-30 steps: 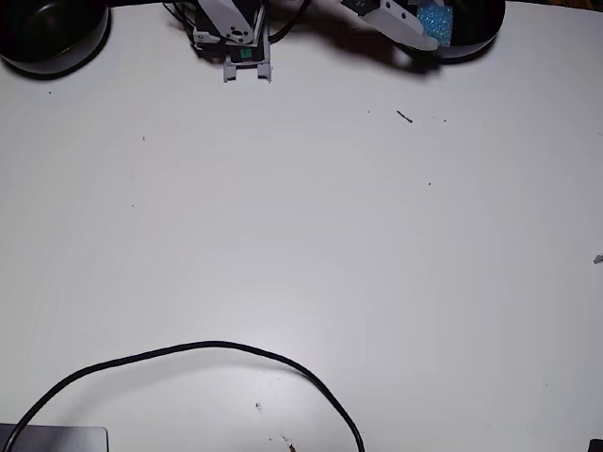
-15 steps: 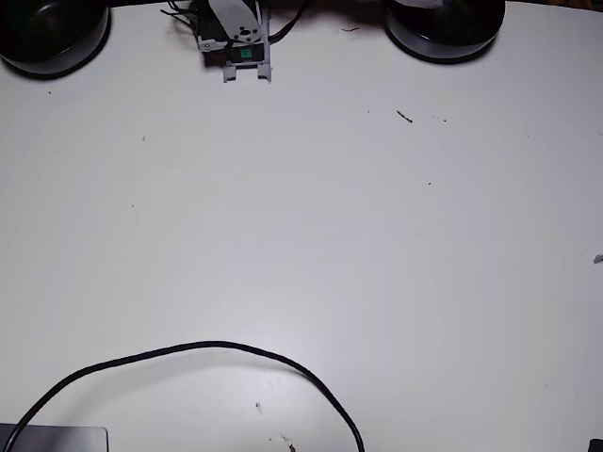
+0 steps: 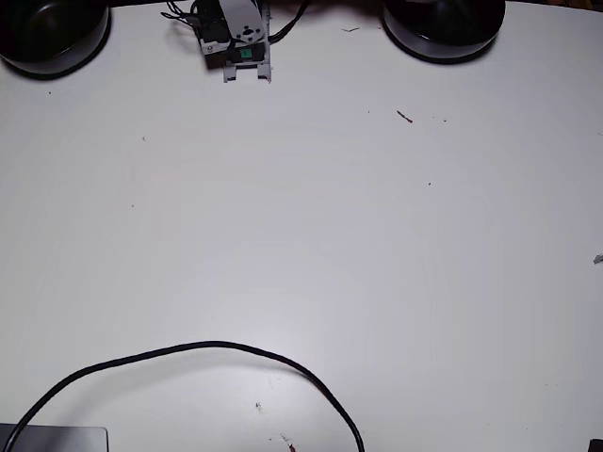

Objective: Grab the Blue cube

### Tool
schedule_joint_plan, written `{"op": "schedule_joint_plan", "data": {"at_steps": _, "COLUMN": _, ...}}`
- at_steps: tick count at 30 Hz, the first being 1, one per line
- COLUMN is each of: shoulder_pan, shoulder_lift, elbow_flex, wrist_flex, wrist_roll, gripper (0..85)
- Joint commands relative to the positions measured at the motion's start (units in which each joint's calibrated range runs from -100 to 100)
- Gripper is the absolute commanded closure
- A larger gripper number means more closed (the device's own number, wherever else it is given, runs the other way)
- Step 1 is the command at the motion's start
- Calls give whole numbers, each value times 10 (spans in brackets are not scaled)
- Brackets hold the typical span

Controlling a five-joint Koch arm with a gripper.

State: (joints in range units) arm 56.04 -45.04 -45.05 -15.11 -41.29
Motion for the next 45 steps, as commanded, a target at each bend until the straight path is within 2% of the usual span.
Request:
{"op": "schedule_joint_plan", "data": {"at_steps": 1, "shoulder_pan": 2, "shoulder_lift": 4, "elbow_flex": 44, "wrist_flex": 24, "wrist_roll": 0, "gripper": 756}}
{"op": "schedule_joint_plan", "data": {"at_steps": 2, "shoulder_pan": 4, "shoulder_lift": 13, "elbow_flex": 48, "wrist_flex": 28, "wrist_roll": 0, "gripper": 598}}
{"op": "schedule_joint_plan", "data": {"at_steps": 6, "shoulder_pan": 10, "shoulder_lift": 34, "elbow_flex": 65, "wrist_flex": 37, "wrist_roll": 0, "gripper": 434}}
{"op": "schedule_joint_plan", "data": {"at_steps": 10, "shoulder_pan": 10, "shoulder_lift": 36, "elbow_flex": 74, "wrist_flex": 39, "wrist_roll": 0, "gripper": 369}}
{"op": "schedule_joint_plan", "data": {"at_steps": 17, "shoulder_pan": 4, "shoulder_lift": 5, "elbow_flex": 83, "wrist_flex": 11, "wrist_roll": 5, "gripper": 387}}
{"op": "schedule_joint_plan", "data": {"at_steps": 27, "shoulder_pan": -66, "shoulder_lift": -134, "elbow_flex": 77, "wrist_flex": -67, "wrist_roll": 19, "gripper": 371}}
{"op": "schedule_joint_plan", "data": {"at_steps": 36, "shoulder_pan": -158, "shoulder_lift": -259, "elbow_flex": 29, "wrist_flex": -93, "wrist_roll": 27, "gripper": 372}}
{"op": "schedule_joint_plan", "data": {"at_steps": 43, "shoulder_pan": -265, "shoulder_lift": -408, "elbow_flex": -72, "wrist_flex": -90, "wrist_roll": 39, "gripper": 373}}
{"op": "schedule_joint_plan", "data": {"at_steps": 45, "shoulder_pan": -282, "shoulder_lift": -432, "elbow_flex": -85, "wrist_flex": -89, "wrist_roll": 41, "gripper": 373}}
